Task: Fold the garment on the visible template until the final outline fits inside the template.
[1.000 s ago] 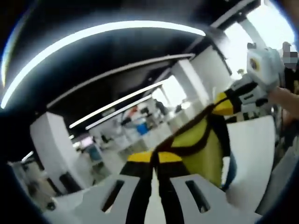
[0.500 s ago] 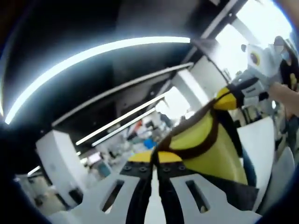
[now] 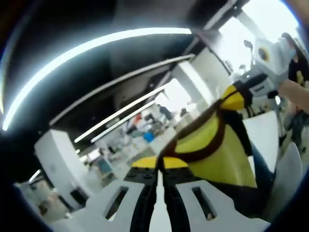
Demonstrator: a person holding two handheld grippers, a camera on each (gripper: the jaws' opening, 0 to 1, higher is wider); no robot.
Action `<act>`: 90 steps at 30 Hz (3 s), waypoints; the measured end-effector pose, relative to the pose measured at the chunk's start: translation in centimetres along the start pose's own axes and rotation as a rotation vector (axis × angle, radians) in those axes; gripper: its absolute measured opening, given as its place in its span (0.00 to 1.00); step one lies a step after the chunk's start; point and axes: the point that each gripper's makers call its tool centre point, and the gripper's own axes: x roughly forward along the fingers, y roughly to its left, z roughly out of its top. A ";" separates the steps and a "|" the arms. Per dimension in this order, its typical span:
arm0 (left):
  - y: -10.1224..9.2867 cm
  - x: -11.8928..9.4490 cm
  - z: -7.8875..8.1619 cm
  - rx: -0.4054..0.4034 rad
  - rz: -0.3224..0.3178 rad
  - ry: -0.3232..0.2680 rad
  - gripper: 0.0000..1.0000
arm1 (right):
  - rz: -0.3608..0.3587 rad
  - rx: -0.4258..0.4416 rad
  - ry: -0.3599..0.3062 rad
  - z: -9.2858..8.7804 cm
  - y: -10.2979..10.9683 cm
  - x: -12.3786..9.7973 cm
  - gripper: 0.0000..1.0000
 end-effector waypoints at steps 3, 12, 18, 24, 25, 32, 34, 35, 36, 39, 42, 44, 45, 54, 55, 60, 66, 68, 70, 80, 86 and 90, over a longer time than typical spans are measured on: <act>-0.8 1.2 -2.3 -0.024 -0.035 0.050 0.00 | 0.020 0.003 0.053 -2.5 0.7 1.2 0.03; -2.6 4.9 -9.4 -0.072 -0.119 0.192 0.00 | 0.108 0.048 0.196 -9.8 3.5 4.4 0.03; -4.7 7.4 -14.7 -0.117 -0.202 0.294 0.00 | 0.180 0.096 0.281 -14.9 5.3 6.1 0.03; -6.1 9.9 -18.3 -0.140 -0.252 0.363 0.00 | 0.223 0.130 0.336 -19.1 6.0 7.5 0.03; -6.4 10.4 -18.8 -0.126 -0.252 0.369 0.00 | 0.229 0.129 0.344 -19.9 6.2 7.8 0.03; -7.5 13.8 -22.2 -0.170 -0.276 0.415 0.00 | 0.255 0.135 0.399 -24.3 6.8 9.6 0.03; -7.6 14.6 -23.3 -0.163 -0.277 0.430 0.00 | 0.258 0.139 0.406 -25.1 6.8 10.1 0.03; -7.7 15.0 -23.7 -0.160 -0.276 0.429 0.00 | 0.257 0.139 0.407 -25.5 6.7 10.4 0.03; -7.7 15.6 -24.2 -0.160 -0.278 0.434 0.00 | 0.256 0.142 0.410 -25.9 6.7 10.7 0.03; -7.9 16.7 -25.4 -0.172 -0.280 0.450 0.00 | 0.256 0.177 0.436 -27.9 6.6 11.9 0.03; -8.0 17.8 -26.7 -0.182 -0.278 0.461 0.00 | 0.258 0.191 0.452 -29.5 6.7 13.0 0.03; -8.1 18.5 -27.9 -0.180 -0.282 0.477 0.00 | 0.269 0.181 0.466 -30.6 7.0 13.8 0.03; -8.2 18.9 -28.9 -0.178 -0.286 0.495 0.00 | 0.280 0.183 0.471 -31.2 7.3 14.3 0.03; -8.6 20.8 -33.3 -0.205 -0.302 0.568 0.00 | 0.328 0.195 0.526 -35.6 8.8 17.3 0.03; -8.7 21.0 -33.9 -0.210 -0.310 0.584 0.00 | 0.336 0.212 0.536 -36.5 9.0 17.9 0.03; -9.0 22.2 -36.2 -0.233 -0.317 0.616 0.00 | 0.351 0.234 0.565 -38.9 9.8 19.2 0.03; -9.1 23.7 -38.5 -0.239 -0.320 0.643 0.00 | 0.365 0.251 0.592 -41.2 10.6 20.6 0.03; -9.0 24.2 -38.9 -0.246 -0.319 0.646 0.00 | 0.366 0.252 0.597 -41.8 10.6 21.1 0.03; -8.9 24.6 -39.4 -0.243 -0.319 0.649 0.00 | 0.365 0.253 0.600 -42.3 10.5 21.8 0.03; -8.1 25.4 -41.4 -0.232 -0.291 0.662 0.00 | 0.372 0.241 0.593 -43.3 11.0 23.9 0.03; -8.1 25.6 -41.8 -0.228 -0.287 0.646 0.01 | 0.378 0.211 0.572 -43.3 11.1 23.9 0.04; -7.3 26.0 -41.5 -0.219 -0.248 0.616 0.05 | 0.359 0.194 0.551 -43.1 10.5 23.9 0.07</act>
